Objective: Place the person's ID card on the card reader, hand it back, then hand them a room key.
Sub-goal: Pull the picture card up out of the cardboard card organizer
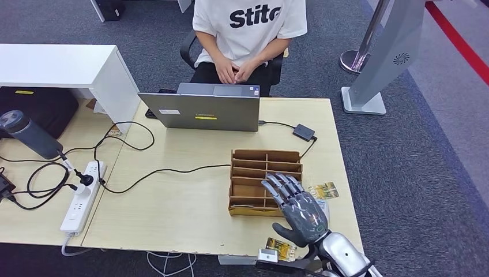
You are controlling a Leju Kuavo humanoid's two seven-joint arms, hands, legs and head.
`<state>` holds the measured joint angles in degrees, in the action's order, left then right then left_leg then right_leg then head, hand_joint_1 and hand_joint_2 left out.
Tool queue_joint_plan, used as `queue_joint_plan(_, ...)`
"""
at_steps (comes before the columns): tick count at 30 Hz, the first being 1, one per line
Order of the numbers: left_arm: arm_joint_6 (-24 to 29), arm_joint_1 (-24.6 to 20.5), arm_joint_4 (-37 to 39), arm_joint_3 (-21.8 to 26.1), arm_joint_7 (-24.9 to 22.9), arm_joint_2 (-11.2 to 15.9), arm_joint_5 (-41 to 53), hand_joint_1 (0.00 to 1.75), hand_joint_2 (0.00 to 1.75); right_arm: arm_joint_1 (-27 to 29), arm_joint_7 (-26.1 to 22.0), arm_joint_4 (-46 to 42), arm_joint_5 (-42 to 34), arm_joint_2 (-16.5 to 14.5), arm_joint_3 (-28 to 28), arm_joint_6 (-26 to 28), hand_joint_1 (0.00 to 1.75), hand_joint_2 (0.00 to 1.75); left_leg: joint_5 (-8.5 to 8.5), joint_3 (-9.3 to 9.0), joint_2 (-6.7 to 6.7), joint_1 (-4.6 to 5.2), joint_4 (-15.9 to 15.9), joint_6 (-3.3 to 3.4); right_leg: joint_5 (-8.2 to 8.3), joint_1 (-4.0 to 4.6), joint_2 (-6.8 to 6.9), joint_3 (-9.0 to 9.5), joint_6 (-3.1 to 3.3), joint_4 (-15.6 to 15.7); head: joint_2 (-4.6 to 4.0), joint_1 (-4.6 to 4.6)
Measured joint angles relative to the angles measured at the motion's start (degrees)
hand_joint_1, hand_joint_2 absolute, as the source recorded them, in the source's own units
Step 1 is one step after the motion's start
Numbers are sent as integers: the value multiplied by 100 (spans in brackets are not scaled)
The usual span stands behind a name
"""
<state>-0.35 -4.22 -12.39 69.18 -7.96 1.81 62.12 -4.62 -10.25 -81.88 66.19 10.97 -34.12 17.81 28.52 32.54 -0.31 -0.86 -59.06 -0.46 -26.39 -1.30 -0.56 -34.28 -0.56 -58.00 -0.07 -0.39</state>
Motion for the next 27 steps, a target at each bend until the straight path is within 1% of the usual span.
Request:
queue_joint_plan(4, 1, 0, 0, 1, 0, -8, 21, 0, 175, -31, 250, 161, 242, -99, 40, 10, 0, 175, 0, 1, 0, 1, 0, 0, 0, -1, 0, 0, 0, 0, 0, 1)
queue_joint_plan(7, 1, -1, 0, 2, 0, -11, 44, 0, 175, -65, 326, 291, 317, -180, 121, 8, 0, 175, 0, 1, 0, 1, 0, 0, 0, -1, 0, 0, 0, 1, 0, -1)
queue_joint_plan(12, 0, -1, 0, 2, 0, -11, 64, 0, 175, -114, 330, 456, 340, -262, 255, 0, 0, 175, 0, 1, -1, 1, 0, 0, 0, 0, 1, -1, 0, 0, 0, 0)
queue_joint_plan(27, 0, -1, 0, 7, 0, -11, 85, 0, 175, -126, 259, 655, 319, -317, 456, -38, 0, 175, 0, 1, 0, 1, 0, 0, 0, -1, 0, -1, 0, 1, 0, 0)
